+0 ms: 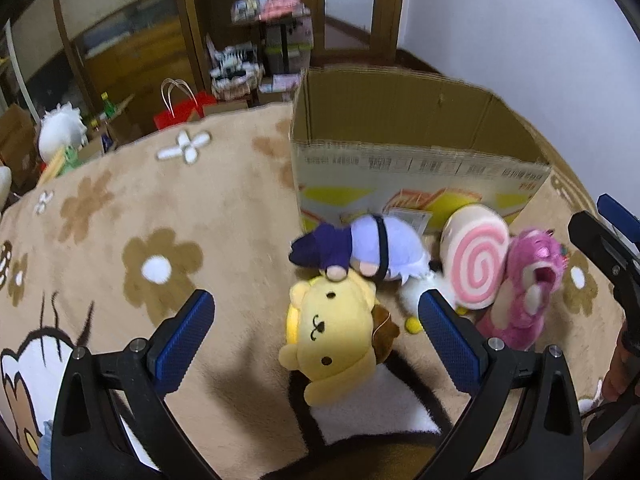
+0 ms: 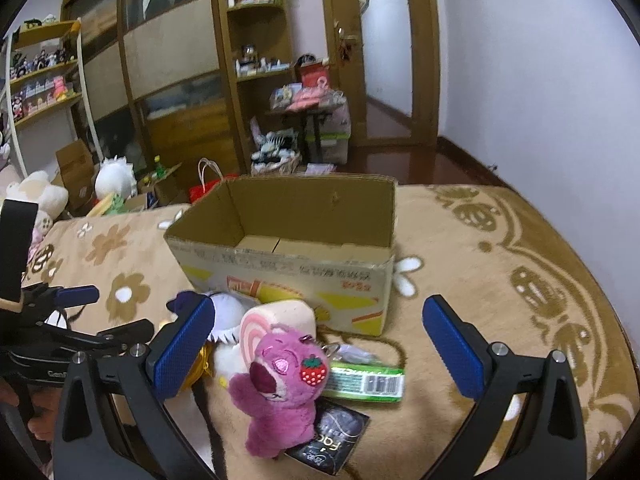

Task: Organize soft objects
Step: 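Grasp the yellow plush dog with the left tool while the right tool grasps the pink bear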

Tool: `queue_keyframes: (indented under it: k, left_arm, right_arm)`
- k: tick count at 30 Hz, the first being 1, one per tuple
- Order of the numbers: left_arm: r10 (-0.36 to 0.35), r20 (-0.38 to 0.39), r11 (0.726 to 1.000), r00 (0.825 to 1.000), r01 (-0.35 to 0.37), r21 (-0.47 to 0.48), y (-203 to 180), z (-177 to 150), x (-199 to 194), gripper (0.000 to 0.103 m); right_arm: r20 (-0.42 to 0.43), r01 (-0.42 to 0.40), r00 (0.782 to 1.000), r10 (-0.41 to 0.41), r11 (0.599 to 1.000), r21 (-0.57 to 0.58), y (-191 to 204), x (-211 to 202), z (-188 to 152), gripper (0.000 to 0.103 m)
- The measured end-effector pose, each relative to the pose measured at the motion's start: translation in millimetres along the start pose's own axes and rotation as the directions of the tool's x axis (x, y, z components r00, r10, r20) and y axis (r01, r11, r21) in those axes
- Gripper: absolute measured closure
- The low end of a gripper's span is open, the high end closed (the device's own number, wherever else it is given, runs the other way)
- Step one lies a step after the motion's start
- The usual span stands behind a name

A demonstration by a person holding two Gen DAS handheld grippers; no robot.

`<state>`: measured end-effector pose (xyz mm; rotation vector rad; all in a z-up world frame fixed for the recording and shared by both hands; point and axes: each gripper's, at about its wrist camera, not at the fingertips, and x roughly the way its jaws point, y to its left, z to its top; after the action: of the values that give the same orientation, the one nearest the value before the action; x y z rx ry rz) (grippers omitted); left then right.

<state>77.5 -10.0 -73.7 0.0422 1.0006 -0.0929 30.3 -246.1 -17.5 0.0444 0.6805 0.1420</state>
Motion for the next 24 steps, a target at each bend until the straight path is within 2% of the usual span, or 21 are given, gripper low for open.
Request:
queue_keyframes:
  k: [7, 13, 15, 21, 22, 24]
  left_arm:
    - [-0.006, -0.099, 1.0, 0.995, 0.009, 0.022, -5.5, -3.8, 31.0, 0.002]
    - [-0.004, -0.18, 1.0, 0.984, 0.007, 0.013, -2.9, -7.0, 53.2, 0.002]
    - [-0.006, -0.204, 1.0, 0.979, 0.008, 0.008, -2.0, -8.6, 60.4, 0.002]
    - [-0.03, -0.262, 1.0, 0.965, 0.027, -0.013, -0.2, -11.8, 75.1, 0.002]
    - [-0.031, -0.275, 1.0, 0.961, 0.028, -0.015, -0.1, -12.5, 77.7, 0.006]
    - [-0.064, -0.296, 0.998, 0.953, 0.059, -0.028, -0.2, -14.2, 81.2, 0.017]
  right_arm:
    - [-0.096, -0.039, 0.995, 0.037, 0.999, -0.019, 5.2, 32.3, -12.1, 0.0]
    - [-0.156, -0.049, 0.987, 0.045, 0.999, -0.017, 6.7, 50.6, -21.5, 0.001]
    - [-0.164, -0.036, 0.986, 0.033, 0.999, -0.014, 6.2, 53.8, -23.3, 0.007]
    - [-0.167, -0.063, 0.984, 0.064, 0.998, 0.009, 5.4, 52.0, -23.3, 0.025]
    - [-0.163, -0.064, 0.985, 0.064, 0.998, 0.004, 6.8, 50.9, -23.8, 0.026]
    - [-0.161, -0.077, 0.984, 0.075, 0.997, -0.008, 9.5, 49.0, -23.9, 0.036]
